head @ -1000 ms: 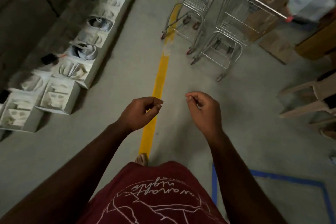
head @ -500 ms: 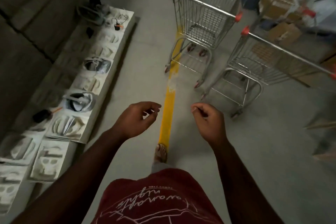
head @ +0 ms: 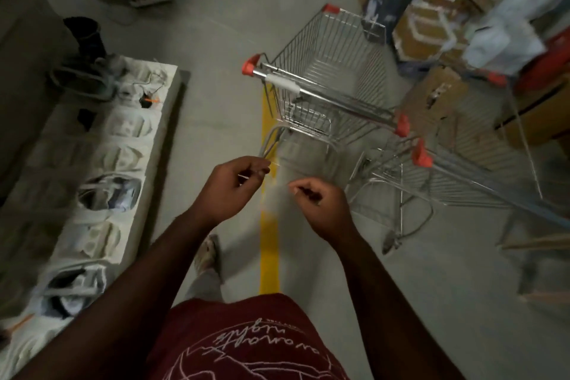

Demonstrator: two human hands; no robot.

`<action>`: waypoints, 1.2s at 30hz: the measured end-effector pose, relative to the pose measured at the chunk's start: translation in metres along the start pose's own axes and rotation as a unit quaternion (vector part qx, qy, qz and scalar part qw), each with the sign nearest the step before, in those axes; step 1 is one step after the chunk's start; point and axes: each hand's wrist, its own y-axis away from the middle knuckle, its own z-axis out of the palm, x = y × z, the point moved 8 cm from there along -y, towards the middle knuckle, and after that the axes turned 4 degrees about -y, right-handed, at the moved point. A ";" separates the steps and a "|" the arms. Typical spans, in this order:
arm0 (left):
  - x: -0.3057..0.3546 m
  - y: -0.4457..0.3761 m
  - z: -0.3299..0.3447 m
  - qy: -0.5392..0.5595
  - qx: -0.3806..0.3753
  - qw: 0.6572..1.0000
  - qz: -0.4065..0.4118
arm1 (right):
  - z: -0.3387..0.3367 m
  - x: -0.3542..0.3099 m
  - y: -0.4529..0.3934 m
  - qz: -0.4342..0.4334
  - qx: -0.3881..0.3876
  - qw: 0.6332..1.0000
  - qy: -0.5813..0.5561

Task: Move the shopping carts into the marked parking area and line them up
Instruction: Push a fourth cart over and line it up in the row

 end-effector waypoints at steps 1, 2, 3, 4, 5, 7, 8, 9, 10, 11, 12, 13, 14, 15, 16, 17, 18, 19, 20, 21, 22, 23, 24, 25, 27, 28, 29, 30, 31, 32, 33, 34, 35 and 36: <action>-0.009 -0.025 -0.011 0.005 -0.003 1.000 0.003 | 0.005 -0.001 -0.021 0.017 0.013 1.000 0.006; -0.015 -0.049 -0.021 0.012 -0.011 1.000 0.003 | 0.009 -0.004 -0.040 0.034 0.026 0.999 0.013; -0.021 -0.072 -0.031 0.015 -0.020 1.000 0.002 | 0.011 -0.007 -0.058 0.046 0.039 0.998 0.020; -0.024 -0.095 -0.039 0.016 -0.029 0.999 0.002 | 0.011 -0.011 -0.075 0.049 0.058 0.997 0.022; -0.026 -0.118 -0.046 0.014 -0.036 0.999 0.008 | 0.008 -0.016 -0.093 0.043 0.084 0.995 0.022; -0.025 -0.169 -0.062 0.025 -0.038 0.999 0.023 | 0.000 -0.029 -0.129 0.015 0.140 0.990 0.028; -0.022 -0.193 -0.068 0.036 -0.035 0.998 0.030 | -0.005 -0.035 -0.144 -0.002 0.164 0.985 0.045; -0.018 -0.216 -0.071 0.042 -0.036 0.998 0.037 | -0.010 -0.039 -0.158 -0.015 0.183 0.981 0.069; -0.016 -0.236 -0.070 0.038 -0.046 0.997 0.045 | -0.016 -0.040 -0.170 -0.019 0.201 0.975 0.096; -0.014 -0.256 -0.065 0.018 -0.066 0.996 0.059 | -0.022 -0.036 -0.182 -0.012 0.215 0.968 0.131; -0.012 -0.274 -0.055 -0.020 -0.091 0.992 0.083 | -0.029 -0.028 -0.194 0.003 0.222 0.958 0.179; -0.011 -0.290 -0.042 -0.075 -0.121 0.984 0.106 | -0.037 -0.017 -0.207 0.024 0.221 0.946 0.236; -0.013 -0.305 -0.029 -0.136 -0.156 0.972 0.115 | -0.045 -0.001 -0.220 0.059 0.209 0.933 0.288; -0.018 -0.318 -0.015 -0.201 -0.186 0.956 0.109 | -0.051 0.019 -0.231 0.103 0.188 0.922 0.322; -0.024 -0.329 -0.004 -0.263 -0.204 0.938 0.097 | -0.054 0.039 -0.241 0.142 0.163 0.915 0.340; -0.028 -0.335 0.005 -0.312 -0.219 0.921 0.085 | -0.056 0.054 -0.249 0.160 0.145 0.912 0.350; -0.031 -0.338 0.010 -0.343 -0.225 0.908 0.078 | -0.055 0.063 -0.255 0.154 0.144 0.912 0.353; -0.033 -0.343 0.012 -0.365 -0.218 0.901 0.086 | -0.055 0.064 -0.262 0.133 0.167 0.909 0.357; -0.035 -0.348 0.012 -0.379 -0.204 0.896 0.106 | -0.055 0.062 -0.267 0.113 0.198 0.906 0.358; -0.037 -0.350 0.009 -0.391 -0.187 0.892 0.126 | -0.053 0.058 -0.271 0.098 0.221 0.905 0.351; -0.042 -0.353 0.005 -0.403 -0.170 0.888 0.143 | -0.049 0.054 -0.274 0.084 0.234 0.905 0.347; -0.048 -0.357 0.001 -0.415 -0.151 0.884 0.155 | -0.044 0.052 -0.277 0.076 0.243 0.904 0.343; -0.054 -0.362 -0.004 -0.425 -0.137 0.880 0.161 | -0.039 0.049 -0.280 0.076 0.249 0.902 0.343; -0.060 -0.367 -0.008 -0.430 -0.134 0.878 0.161 | -0.033 0.048 -0.283 0.083 0.249 0.902 0.343; -0.066 -0.374 -0.020 -0.428 -0.135 0.879 0.163 | -0.020 0.044 -0.293 0.094 0.230 0.904 0.348; -0.071 -0.377 -0.028 -0.428 -0.131 0.879 0.167 | -0.012 0.042 -0.296 0.092 0.211 0.905 0.357; -0.075 -0.377 -0.035 -0.429 -0.127 0.878 0.172 | -0.006 0.040 -0.299 0.086 0.188 0.906 0.371; -0.078 -0.376 -0.041 -0.431 -0.125 0.877 0.175 | -0.003 0.040 -0.301 0.084 0.160 0.904 0.388; -0.081 -0.373 -0.046 -0.431 -0.125 0.876 0.176 | -0.002 0.041 -0.301 0.092 0.134 0.898 0.408; -0.083 -0.367 -0.051 -0.428 -0.125 0.877 0.177 | -0.003 0.042 -0.298 0.105 0.121 0.890 0.426; -0.082 -0.360 -0.056 -0.423 -0.122 0.880 0.178 | -0.004 0.042 -0.294 0.116 0.116 0.883 0.439; -0.081 -0.352 -0.061 -0.418 -0.115 0.884 0.176 | -0.003 0.040 -0.288 0.117 0.116 0.880 0.446; -0.081 -0.343 -0.066 -0.414 -0.108 0.887 0.174 | 0.002 0.036 -0.282 0.110 0.115 0.879 0.449; -0.081 -0.332 -0.070 -0.413 -0.101 0.888 0.174 | 0.007 0.033 -0.275 0.097 0.115 0.882 0.447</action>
